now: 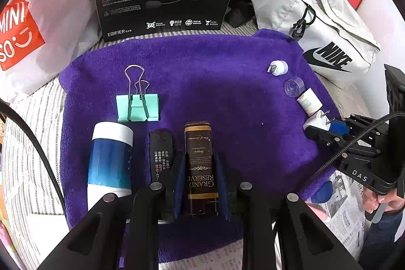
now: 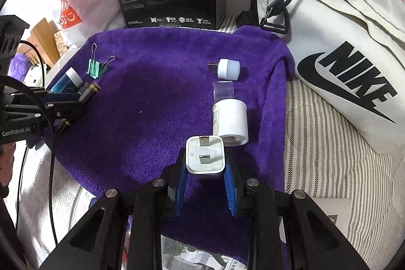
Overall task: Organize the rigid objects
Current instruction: 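Set the box beside the black pen with the left tool while the right places the plug by the tape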
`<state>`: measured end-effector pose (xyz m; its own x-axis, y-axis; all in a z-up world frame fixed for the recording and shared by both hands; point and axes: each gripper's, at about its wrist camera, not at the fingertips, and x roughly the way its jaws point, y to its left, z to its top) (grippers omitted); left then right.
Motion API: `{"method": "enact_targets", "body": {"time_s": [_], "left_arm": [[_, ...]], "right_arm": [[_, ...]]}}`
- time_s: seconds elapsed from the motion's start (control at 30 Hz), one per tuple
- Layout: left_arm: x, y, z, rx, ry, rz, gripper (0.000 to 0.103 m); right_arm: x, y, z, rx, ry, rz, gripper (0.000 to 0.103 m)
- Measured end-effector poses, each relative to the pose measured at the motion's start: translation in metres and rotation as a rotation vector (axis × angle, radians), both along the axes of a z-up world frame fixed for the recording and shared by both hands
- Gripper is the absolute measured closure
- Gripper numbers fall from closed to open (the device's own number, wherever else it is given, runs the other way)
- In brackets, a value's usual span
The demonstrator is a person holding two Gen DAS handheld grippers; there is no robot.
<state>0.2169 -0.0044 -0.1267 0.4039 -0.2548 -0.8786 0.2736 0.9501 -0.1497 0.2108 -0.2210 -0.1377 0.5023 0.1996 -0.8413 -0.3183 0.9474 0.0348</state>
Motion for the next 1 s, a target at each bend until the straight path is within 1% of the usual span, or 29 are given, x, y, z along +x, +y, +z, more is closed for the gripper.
{"method": "enact_targets", "body": {"time_s": [0.23,0.4,0.47,0.6,0.77,0.93,1.0], "left_arm": [[0.005,-0.002,-0.008,0.008,0.010,0.006,0.080],[0.008,-0.003,-0.008,0.014,0.008,0.007,0.080],[0.009,-0.003,-0.008,0.015,0.008,0.009,0.080],[0.012,-0.006,-0.008,0.033,0.004,0.008,0.079],[0.010,-0.011,-0.008,0.080,-0.020,-0.007,0.079],[0.008,-0.011,-0.007,0.087,-0.025,-0.009,0.079],[0.007,-0.012,-0.006,0.093,-0.023,-0.012,0.077]], "right_arm": [[-0.001,0.001,-0.001,0.002,-0.019,-0.001,0.075],[-0.005,0.000,0.001,0.038,-0.018,0.018,0.061],[-0.007,0.000,0.003,0.040,-0.020,0.022,0.059],[-0.011,-0.006,0.007,0.058,-0.031,0.008,0.058],[-0.014,-0.014,0.008,0.089,-0.026,-0.001,0.058],[-0.016,-0.015,0.010,0.095,-0.025,0.003,0.058],[-0.017,-0.015,0.011,0.091,-0.024,0.007,0.058]]}}
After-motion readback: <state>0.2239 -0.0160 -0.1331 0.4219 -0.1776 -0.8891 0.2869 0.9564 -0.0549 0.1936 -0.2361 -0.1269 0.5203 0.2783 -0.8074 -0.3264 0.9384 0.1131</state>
